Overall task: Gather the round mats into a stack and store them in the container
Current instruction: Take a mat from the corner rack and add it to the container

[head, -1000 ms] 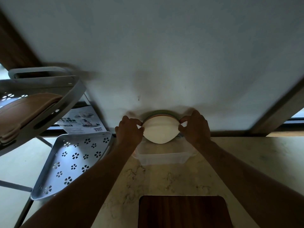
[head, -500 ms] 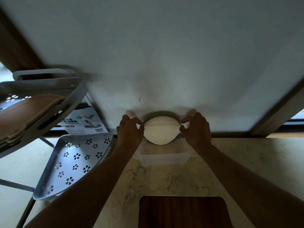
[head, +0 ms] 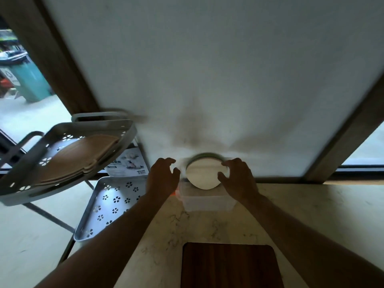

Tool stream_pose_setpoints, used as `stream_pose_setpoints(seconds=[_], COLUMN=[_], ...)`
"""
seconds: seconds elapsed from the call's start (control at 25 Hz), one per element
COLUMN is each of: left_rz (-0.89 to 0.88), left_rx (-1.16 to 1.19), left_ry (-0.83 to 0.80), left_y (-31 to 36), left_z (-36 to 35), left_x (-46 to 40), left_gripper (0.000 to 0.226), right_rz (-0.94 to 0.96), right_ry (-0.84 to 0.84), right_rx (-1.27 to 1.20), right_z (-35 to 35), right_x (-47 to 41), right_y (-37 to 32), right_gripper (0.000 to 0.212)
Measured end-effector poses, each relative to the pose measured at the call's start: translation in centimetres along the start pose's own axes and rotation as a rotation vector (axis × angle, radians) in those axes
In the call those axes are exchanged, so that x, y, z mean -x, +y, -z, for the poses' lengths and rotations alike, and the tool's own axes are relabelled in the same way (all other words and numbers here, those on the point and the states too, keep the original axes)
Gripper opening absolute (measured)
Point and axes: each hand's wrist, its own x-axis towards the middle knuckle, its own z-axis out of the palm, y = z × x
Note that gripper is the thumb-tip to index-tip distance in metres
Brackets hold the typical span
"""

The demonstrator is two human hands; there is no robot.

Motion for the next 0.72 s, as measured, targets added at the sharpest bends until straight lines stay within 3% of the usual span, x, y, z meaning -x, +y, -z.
stream_pose_setpoints(seconds=[0.2, 0.48, 0.72], left_rz=[-0.011, -0.050, -0.225], left_rx=[0.003, -0.085, -0.131], left_ry=[-0.060, -0.023, 0.060], left_y=[1.4, 1.6, 1.0], left_z=[4.6, 12.2, 18.4], left_x=[5.1, 11.0, 13.0], left_gripper=[0.032, 0.034, 0.023], right_rz=[0.059, 0.174, 0.260], right_ry=[-0.028, -0.088, -0.063], right_rx=[-0.037, -0.084, -0.172], right_z=[2.1, 4.1, 4.5], right_x=[3.5, 7.8, 9.4], right_y=[-4.8, -11.4, -16.9], right_gripper=[0.045, 0.042, 0.026])
